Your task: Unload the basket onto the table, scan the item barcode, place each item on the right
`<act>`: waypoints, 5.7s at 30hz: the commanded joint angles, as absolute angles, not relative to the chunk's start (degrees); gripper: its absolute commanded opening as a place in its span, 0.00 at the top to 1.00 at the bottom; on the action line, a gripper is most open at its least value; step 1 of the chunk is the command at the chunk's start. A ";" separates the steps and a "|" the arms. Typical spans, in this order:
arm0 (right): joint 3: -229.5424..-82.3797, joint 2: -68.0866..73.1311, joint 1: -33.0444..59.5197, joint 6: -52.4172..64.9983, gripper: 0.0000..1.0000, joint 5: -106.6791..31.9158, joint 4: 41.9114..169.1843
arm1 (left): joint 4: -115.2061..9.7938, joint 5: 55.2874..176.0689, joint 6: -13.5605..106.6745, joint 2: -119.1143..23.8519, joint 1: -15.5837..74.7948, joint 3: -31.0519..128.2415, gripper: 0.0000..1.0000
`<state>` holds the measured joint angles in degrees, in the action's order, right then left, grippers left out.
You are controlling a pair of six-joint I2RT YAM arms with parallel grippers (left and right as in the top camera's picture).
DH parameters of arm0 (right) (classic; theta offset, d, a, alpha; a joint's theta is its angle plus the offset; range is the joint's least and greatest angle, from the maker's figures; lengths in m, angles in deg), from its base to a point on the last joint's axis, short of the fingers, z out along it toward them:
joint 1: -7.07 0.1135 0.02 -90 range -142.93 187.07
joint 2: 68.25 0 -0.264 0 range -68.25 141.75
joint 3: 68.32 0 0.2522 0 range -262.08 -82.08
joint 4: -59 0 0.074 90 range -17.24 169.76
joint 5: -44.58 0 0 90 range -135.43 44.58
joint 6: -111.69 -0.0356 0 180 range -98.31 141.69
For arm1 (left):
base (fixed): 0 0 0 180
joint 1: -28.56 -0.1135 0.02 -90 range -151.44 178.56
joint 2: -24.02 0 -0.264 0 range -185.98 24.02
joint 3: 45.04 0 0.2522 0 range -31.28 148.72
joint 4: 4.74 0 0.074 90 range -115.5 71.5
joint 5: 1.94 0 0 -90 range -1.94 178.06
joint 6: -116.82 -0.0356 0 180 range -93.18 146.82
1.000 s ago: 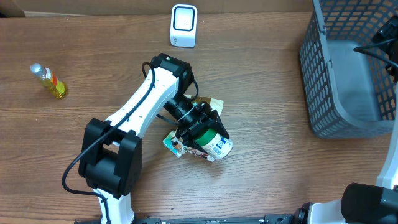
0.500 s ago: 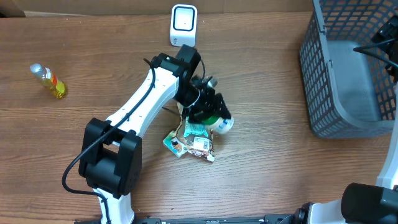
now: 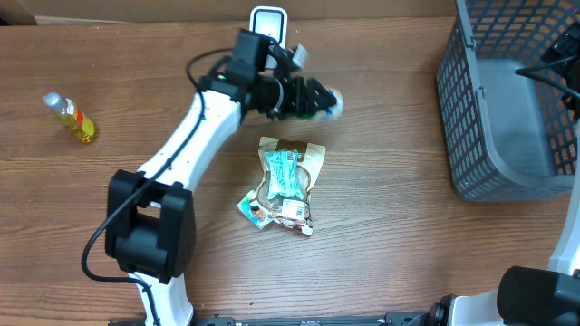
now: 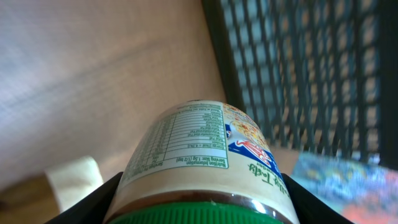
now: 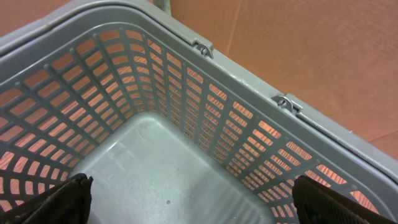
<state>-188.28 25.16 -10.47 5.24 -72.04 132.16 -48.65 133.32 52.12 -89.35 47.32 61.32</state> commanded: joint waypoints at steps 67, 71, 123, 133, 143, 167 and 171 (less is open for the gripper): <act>-188.56 25.09 -10.47 5.46 0.00 -72.82 131.85 | 2.14 94.17 19.99 -116.23 40.17 76.83 0.96; -188.56 25.09 -10.47 5.48 0.00 -72.82 131.85 | 2.43 93.95 19.99 -116.19 40.57 76.83 0.96; -188.56 25.09 -10.47 5.46 0.00 -72.82 131.85 | -74.29 75.44 43.25 -84.97 31.71 76.70 0.96; -188.56 25.09 -10.47 5.46 0.00 -72.82 131.85 | -86.25 79.75 47.64 -88.95 20.74 76.48 0.96; -188.56 25.09 -10.47 5.48 0.00 -72.82 131.85 | -84.39 80.05 45.13 -89.13 14.97 74.04 0.88; -188.56 25.09 -10.47 5.48 0.00 -72.82 131.85 | -84.56 70.06 52.93 -89.13 9.81 65.40 0.96; -188.56 25.09 -10.47 5.48 0.00 -72.82 131.85 | -83.73 68.05 54.31 -89.13 6.84 62.39 0.96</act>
<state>-188.25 25.16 -10.47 5.22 -72.04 132.14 -84.08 72.23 51.42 -89.15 9.22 64.73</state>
